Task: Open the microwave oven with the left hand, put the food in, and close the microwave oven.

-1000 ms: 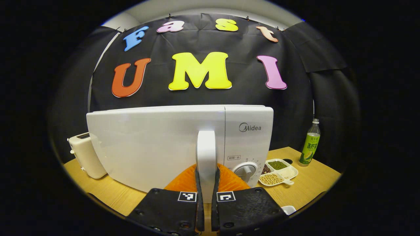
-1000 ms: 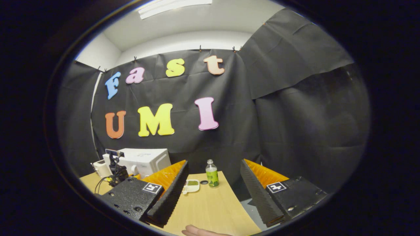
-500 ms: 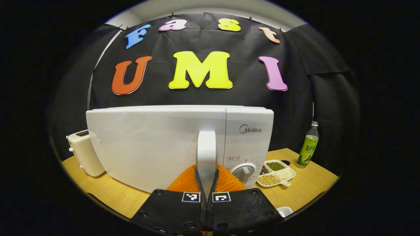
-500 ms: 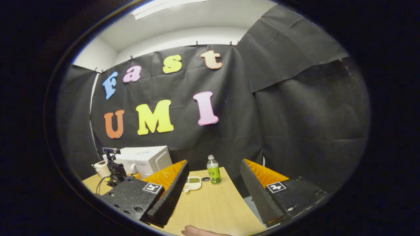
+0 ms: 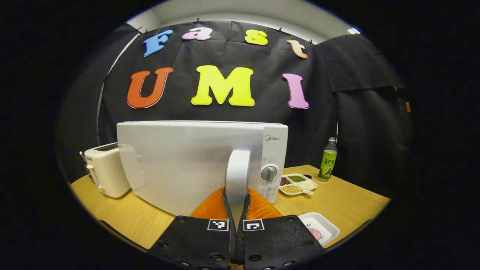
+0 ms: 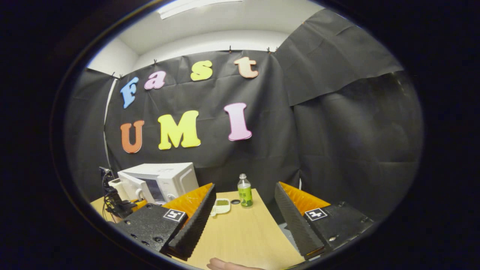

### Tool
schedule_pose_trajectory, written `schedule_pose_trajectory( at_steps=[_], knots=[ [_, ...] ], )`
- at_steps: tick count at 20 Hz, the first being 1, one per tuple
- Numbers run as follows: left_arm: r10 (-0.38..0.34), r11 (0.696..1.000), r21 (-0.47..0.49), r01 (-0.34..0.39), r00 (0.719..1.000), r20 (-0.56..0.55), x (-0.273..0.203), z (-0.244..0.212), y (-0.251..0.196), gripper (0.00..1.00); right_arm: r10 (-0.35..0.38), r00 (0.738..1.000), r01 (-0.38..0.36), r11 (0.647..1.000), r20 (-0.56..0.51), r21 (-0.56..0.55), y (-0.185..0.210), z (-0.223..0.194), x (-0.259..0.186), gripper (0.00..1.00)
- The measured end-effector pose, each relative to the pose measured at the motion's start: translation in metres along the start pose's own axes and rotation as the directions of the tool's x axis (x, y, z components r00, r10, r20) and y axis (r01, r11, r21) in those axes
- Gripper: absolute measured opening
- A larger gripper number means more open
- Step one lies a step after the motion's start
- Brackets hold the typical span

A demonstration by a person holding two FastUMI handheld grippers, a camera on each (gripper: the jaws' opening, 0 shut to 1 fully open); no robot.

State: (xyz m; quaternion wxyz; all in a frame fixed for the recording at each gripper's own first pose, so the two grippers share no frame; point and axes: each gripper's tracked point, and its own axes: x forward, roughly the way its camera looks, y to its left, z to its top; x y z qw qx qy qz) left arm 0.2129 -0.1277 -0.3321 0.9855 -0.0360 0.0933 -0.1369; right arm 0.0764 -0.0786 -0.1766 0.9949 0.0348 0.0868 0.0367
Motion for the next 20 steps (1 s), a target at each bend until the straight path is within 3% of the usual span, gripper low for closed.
schedule_pose_trajectory(
  at_steps=[1,2,3,7,8,9,10,12,13,14,15,17,18,19,20],
  knots=[
    [-0.007,1.0,0.004,0.007,1.0,0.001,-0.012,0.0,0.005,0.0,0.011,1.0,-0.011,1.0,-0.008,-0.001,0.008,-0.002,-0.003,1.0],
    [-0.009,1.0,0.003,0.009,1.0,-0.002,-0.025,-0.002,0.011,0.0,0.023,1.0,-0.023,1.0,-0.015,-0.003,0.016,-0.005,-0.006,1.0],
    [-0.01,1.0,0.003,0.01,1.0,-0.004,-0.037,-0.003,0.017,0.0,0.034,0.999,-0.034,0.999,-0.019,-0.005,0.023,-0.007,-0.01,0.92],
    [0.003,1.0,0.021,-0.003,1.0,-0.005,-0.084,-0.007,0.045,0.0,0.068,0.997,-0.068,0.997,-0.036,-0.021,0.05,-0.014,-0.021,0.92],
    [0.019,1.0,0.019,-0.019,1.0,0.002,-0.097,-0.009,0.056,0.0,0.076,0.996,-0.077,0.997,-0.043,-0.026,0.057,-0.017,-0.023,1.0],
    [0.028,0.999,0.023,-0.029,1.0,0.003,-0.108,-0.01,0.065,0.0,0.086,0.995,-0.088,0.996,-0.049,-0.03,0.064,-0.019,-0.025,0.92],
    [0.039,0.999,0.031,-0.039,0.999,0.0,-0.118,-0.011,0.075,0.01,0.096,0.994,-0.098,0.995,-0.053,-0.032,0.071,-0.021,-0.027,1.0],
    [0.081,0.995,0.054,-0.081,0.997,0.001,-0.143,-0.012,0.1,0.07,0.113,0.991,-0.116,0.993,-0.066,-0.038,0.084,-0.026,-0.03,1.0],
    [0.117,0.991,0.068,-0.117,0.993,0.009,-0.159,-0.009,0.115,0.18,0.122,0.99,-0.125,0.991,-0.072,-0.042,0.091,-0.029,-0.031,1.0],
    [0.165,0.983,0.082,-0.165,0.986,0.01,-0.175,-0.008,0.133,0.21,0.131,0.988,-0.135,0.99,-0.079,-0.047,0.096,-0.032,-0.031,1.0],
    [0.202,0.976,0.081,-0.202,0.979,0.002,-0.188,-0.009,0.147,0.59,0.139,0.987,-0.144,0.988,-0.086,-0.051,0.102,-0.035,-0.03,1.0],
    [0.285,0.958,0.053,-0.283,0.958,-0.026,-0.218,-0.007,0.171,0.85,0.149,0.982,-0.157,0.986,-0.116,-0.061,0.11,-0.043,-0.023,1.0],
    [0.337,0.941,0.048,-0.335,0.941,-0.032,-0.233,-0.002,0.183,0.96,0.151,0.979,-0.16,0.985,-0.135,-0.064,0.111,-0.047,-0.018,1.0],
    [0.374,0.927,0.051,-0.372,0.927,-0.02,-0.246,0.006,0.191,0.96,0.148,0.977,-0.159,0.985,-0.156,-0.065,0.112,-0.05,-0.011,1.0],
    [0.404,0.914,0.051,-0.403,0.915,-0.009,-0.259,0.016,0.194,0.96,0.142,0.974,-0.156,0.985,-0.176,-0.069,0.113,-0.053,-0.004,0.92]
  ],
)
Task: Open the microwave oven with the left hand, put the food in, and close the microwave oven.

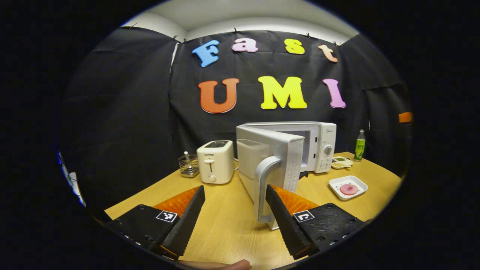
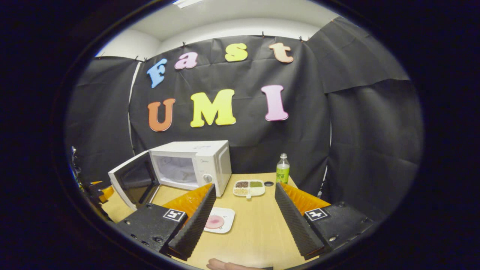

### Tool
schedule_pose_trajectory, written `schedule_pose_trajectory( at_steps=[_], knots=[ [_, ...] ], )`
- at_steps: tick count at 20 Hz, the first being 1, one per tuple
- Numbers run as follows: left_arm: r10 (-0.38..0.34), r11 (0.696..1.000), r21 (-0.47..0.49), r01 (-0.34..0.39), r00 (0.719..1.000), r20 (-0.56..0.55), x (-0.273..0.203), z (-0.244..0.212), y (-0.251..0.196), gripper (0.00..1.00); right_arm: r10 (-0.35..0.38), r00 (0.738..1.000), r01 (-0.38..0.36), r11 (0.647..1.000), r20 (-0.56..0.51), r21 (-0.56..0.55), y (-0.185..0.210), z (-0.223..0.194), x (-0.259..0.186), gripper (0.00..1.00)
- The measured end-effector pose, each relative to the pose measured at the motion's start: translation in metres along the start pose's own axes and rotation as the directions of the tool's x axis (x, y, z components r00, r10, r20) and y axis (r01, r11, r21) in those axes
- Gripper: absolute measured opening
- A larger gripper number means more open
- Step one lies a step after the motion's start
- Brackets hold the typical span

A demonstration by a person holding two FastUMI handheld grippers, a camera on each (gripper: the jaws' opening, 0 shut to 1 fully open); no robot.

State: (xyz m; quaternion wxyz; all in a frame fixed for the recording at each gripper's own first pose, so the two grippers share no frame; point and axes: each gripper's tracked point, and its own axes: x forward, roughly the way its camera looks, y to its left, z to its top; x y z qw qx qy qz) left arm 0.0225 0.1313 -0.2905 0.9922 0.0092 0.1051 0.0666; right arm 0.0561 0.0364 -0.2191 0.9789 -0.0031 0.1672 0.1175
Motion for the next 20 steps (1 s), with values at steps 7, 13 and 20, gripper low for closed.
schedule_pose_trajectory(
  at_steps=[7,13,20],
  knots=[
    [0.046,0.999,0.006,-0.046,0.996,0.081,-0.035,0.057,0.005,0.95,-0.001,0.986,-0.004,0.999,-0.169,-0.032,-0.002,-0.02,0.057,1.0],
    [-0.004,1.0,-0.029,0.005,0.998,0.061,-0.036,0.072,-0.031,0.95,0.075,0.888,-0.089,0.996,-0.453,-0.01,0.003,-0.079,0.117,0.92],
    [-0.006,0.998,-0.054,0.011,0.995,0.1,-0.049,0.107,-0.057,0.95,0.257,0.677,-0.152,0.966,-0.689,0.21,0.029,-0.16,0.154,0.78]
  ],
)
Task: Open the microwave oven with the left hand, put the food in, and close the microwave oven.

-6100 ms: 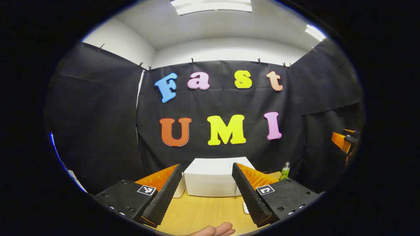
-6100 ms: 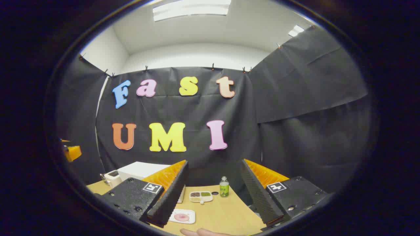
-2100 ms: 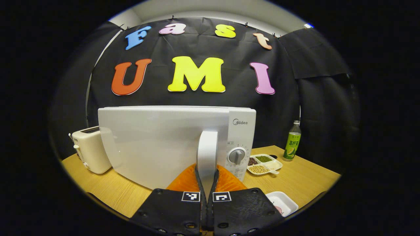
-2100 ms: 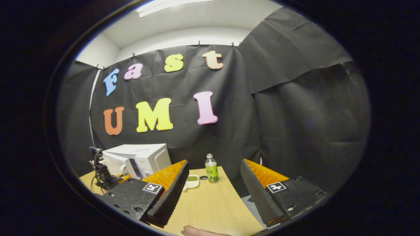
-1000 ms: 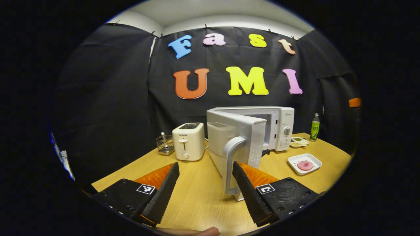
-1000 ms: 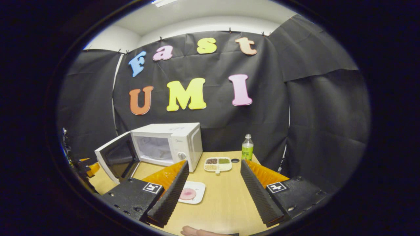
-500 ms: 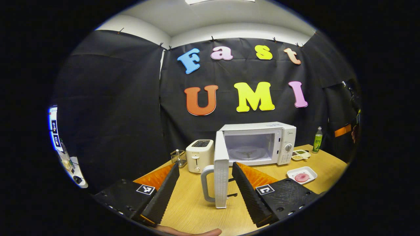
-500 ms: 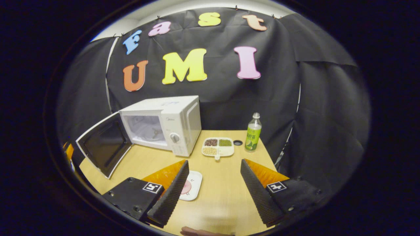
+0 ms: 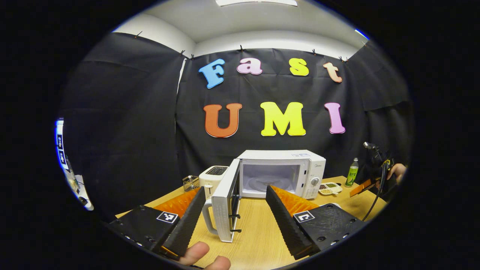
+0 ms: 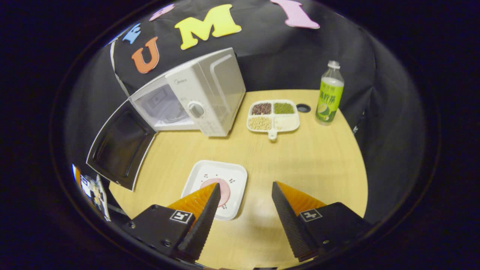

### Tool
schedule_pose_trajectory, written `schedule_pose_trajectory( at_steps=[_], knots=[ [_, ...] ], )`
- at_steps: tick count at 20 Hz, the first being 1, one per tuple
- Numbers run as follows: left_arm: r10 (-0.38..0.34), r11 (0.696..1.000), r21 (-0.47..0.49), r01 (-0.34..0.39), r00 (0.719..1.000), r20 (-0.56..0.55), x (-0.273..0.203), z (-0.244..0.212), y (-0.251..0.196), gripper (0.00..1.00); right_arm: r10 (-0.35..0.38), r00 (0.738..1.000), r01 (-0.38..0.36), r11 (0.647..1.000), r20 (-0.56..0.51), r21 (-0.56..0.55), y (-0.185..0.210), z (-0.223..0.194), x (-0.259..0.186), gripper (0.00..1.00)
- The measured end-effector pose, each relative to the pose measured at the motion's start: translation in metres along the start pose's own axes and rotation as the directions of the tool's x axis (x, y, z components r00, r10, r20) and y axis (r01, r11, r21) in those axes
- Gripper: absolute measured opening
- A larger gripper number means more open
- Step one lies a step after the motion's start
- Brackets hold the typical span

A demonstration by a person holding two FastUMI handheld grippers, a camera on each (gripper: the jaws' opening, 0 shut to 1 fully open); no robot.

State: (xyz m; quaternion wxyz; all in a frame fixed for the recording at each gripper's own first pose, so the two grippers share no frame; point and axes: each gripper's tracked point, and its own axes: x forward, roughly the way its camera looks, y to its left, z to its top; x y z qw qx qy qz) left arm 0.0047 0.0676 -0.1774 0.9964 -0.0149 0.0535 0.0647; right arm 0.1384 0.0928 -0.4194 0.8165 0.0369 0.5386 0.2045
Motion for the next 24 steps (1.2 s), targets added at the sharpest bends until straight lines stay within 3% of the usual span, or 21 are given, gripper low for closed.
schedule_pose_trajectory(
  at_steps=[1,2,3,4,5,7,9,11,12,13,15,17,20,24],
  knots=[
    [-0.006,1.0,0.004,0.005,1.0,0.011,-0.003,0.007,-0.005,0.96,0.023,0.999,-0.022,0.999,-0.034,0.024,0.0,-0.003,0.009,0.74],
    [0.0,1.0,0.009,0.0,1.0,0.019,-0.005,0.011,-0.006,0.96,0.048,0.997,-0.045,0.998,-0.059,0.047,0.003,-0.007,0.017,0.82],
    [0.006,1.0,0.013,-0.007,1.0,0.028,-0.007,0.016,-0.005,0.96,0.062,0.994,-0.056,0.996,-0.091,0.068,0.002,-0.01,0.024,0.69],
    [0.007,1.0,0.018,-0.008,0.999,0.039,-0.01,0.022,-0.007,0.96,0.071,0.99,-0.06,0.994,-0.118,0.093,0.0,-0.015,0.032,0.66],
    [0.009,1.0,0.022,-0.01,0.999,0.045,-0.013,0.026,-0.008,0.95,0.076,0.986,-0.06,0.991,-0.146,0.116,-0.002,-0.019,0.041,0.71],
    [0.009,1.0,0.015,-0.01,0.998,0.07,-0.018,0.035,-0.008,0.95,0.123,0.97,-0.091,0.984,-0.212,0.154,0.001,-0.032,0.056,0.41],
    [0.011,1.0,-0.003,-0.011,0.997,0.076,-0.023,0.038,-0.005,0.95,0.193,0.94,-0.134,0.967,-0.281,0.216,0.01,-0.046,0.066,0.2],
    [0.01,1.0,-0.008,-0.009,0.997,0.081,-0.027,0.041,-0.005,0.95,0.253,0.915,-0.163,0.944,-0.314,0.287,0.013,-0.051,0.08,0.18],
    [0.014,1.0,-0.003,-0.014,0.997,0.082,-0.026,0.039,-0.003,0.95,0.278,0.909,-0.168,0.926,-0.31,0.339,0.012,-0.047,0.071,0.0],
    [0.019,1.0,0.004,-0.02,0.997,0.081,-0.026,0.039,-0.002,0.95,0.296,0.903,-0.18,0.919,-0.312,0.352,0.014,-0.05,0.075,0.04],
    [0.023,1.0,0.011,-0.023,0.997,0.077,-0.027,0.038,0.0,0.95,0.306,0.901,-0.182,0.91,-0.308,0.372,0.013,-0.051,0.071,0.0],
    [0.022,1.0,0.002,-0.022,0.997,0.07,-0.028,0.036,0.003,0.95,0.316,0.899,-0.191,0.906,-0.303,0.377,0.015,-0.053,0.068,0.04],
    [0.029,1.0,-0.011,-0.028,0.997,0.068,-0.028,0.032,0.012,0.95,0.314,0.906,-0.205,0.911,-0.283,0.357,0.02,-0.048,0.064,0.0],
    [0.029,0.999,-0.025,-0.028,0.998,0.056,-0.032,0.023,0.023,0.95,0.332,0.905,-0.237,0.913,-0.265,0.332,0.043,-0.042,0.051,0.04]
  ],
)
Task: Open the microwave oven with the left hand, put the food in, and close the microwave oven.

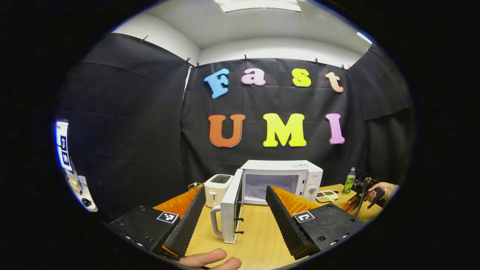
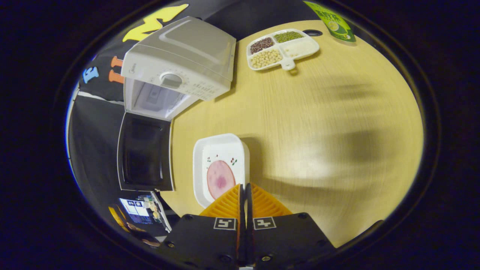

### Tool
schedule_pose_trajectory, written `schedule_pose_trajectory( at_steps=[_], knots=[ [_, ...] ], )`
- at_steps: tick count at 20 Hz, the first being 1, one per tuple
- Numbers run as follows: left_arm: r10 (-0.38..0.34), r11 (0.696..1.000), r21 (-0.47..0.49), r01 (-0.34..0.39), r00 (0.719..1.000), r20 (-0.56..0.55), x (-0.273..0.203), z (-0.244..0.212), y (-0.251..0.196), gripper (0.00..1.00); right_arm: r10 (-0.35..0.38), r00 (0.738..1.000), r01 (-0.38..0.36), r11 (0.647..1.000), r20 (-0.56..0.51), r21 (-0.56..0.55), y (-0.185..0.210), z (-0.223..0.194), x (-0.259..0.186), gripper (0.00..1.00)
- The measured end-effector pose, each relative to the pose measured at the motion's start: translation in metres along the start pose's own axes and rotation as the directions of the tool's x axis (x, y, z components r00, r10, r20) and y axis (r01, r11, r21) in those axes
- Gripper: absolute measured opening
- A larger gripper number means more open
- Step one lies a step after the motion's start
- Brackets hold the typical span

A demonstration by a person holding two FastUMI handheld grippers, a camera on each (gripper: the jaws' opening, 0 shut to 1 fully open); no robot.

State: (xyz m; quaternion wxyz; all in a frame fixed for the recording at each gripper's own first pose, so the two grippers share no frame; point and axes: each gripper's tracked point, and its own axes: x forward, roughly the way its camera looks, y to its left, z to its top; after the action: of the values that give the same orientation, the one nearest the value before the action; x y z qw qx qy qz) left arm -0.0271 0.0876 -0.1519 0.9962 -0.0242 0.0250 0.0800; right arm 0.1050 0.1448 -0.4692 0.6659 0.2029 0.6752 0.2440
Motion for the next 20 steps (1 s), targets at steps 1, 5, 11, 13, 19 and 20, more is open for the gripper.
schedule_pose_trajectory(
  at_steps=[1,5,11,13,19,20],
  knots=[
    [0.0,1.0,-0.003,0.0,1.0,-0.001,0.0,-0.002,0.003,0.95,0.006,1.0,-0.005,1.0,0.003,-0.016,0.01,-0.001,-0.001,0.04],
    [0.003,1.0,-0.011,-0.003,1.0,-0.018,-0.004,-0.011,0.023,0.95,0.013,1.0,-0.012,0.998,0.024,-0.068,0.051,-0.008,0.007,0.04],
    [0.005,1.0,-0.004,-0.005,0.999,-0.037,-0.015,-0.022,0.056,0.96,0.047,0.997,-0.038,0.99,0.062,-0.136,0.12,-0.009,0.052,0.04],
    [0.018,1.0,0.009,-0.018,0.999,-0.028,-0.016,-0.025,0.068,0.95,0.062,0.994,-0.051,0.992,0.091,-0.114,0.14,-0.006,0.068,0.04],
    [0.04,0.999,0.024,-0.039,0.999,-0.036,-0.009,-0.036,0.089,0.95,0.103,0.95,-0.117,0.993,0.296,0.031,0.2,0.031,0.123,0.04],
    [0.047,0.999,0.019,-0.047,0.998,-0.037,-0.006,-0.038,0.094,0.95,0.105,0.935,-0.136,0.988,0.338,0.07,0.205,0.04,0.128,0.04]
  ],
)
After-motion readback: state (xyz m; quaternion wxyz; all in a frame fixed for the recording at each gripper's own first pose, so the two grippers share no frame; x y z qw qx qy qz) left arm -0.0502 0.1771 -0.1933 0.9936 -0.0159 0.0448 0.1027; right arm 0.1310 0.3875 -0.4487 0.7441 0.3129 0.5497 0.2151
